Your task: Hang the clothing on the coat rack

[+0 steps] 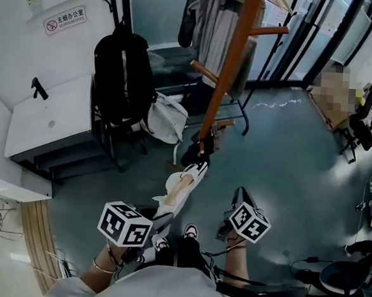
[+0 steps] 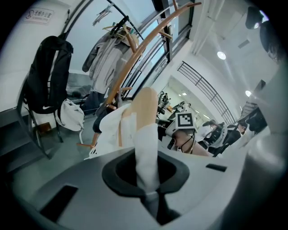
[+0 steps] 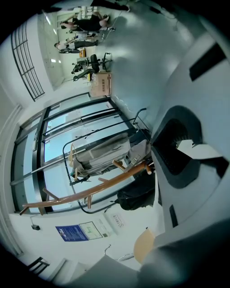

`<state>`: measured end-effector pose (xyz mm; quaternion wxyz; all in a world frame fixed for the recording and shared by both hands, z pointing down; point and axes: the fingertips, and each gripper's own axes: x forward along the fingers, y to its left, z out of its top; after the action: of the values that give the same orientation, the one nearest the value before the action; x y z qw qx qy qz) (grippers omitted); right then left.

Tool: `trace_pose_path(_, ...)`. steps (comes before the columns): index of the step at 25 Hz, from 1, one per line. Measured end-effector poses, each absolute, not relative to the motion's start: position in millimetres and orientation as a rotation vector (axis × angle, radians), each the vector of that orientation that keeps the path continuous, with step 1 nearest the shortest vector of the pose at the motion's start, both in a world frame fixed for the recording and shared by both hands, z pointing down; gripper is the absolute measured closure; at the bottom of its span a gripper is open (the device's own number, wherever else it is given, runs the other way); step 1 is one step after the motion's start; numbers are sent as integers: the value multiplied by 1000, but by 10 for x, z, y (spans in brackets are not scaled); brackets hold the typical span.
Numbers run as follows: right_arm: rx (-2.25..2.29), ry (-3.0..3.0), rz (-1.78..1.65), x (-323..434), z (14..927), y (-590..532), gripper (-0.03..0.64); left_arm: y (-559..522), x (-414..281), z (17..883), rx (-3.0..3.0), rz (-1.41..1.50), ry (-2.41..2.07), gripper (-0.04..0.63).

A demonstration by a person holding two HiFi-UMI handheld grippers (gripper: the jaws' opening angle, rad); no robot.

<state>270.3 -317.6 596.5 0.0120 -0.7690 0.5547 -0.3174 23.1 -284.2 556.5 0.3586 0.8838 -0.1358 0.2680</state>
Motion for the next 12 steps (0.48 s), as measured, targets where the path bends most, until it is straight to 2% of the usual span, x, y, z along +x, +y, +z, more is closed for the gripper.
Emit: trace_pose_path(12, -2468, 1623, -946, 3165, 5860, -2865, 594, -2850, 884, 5326, 2352, 641, -214, 555)
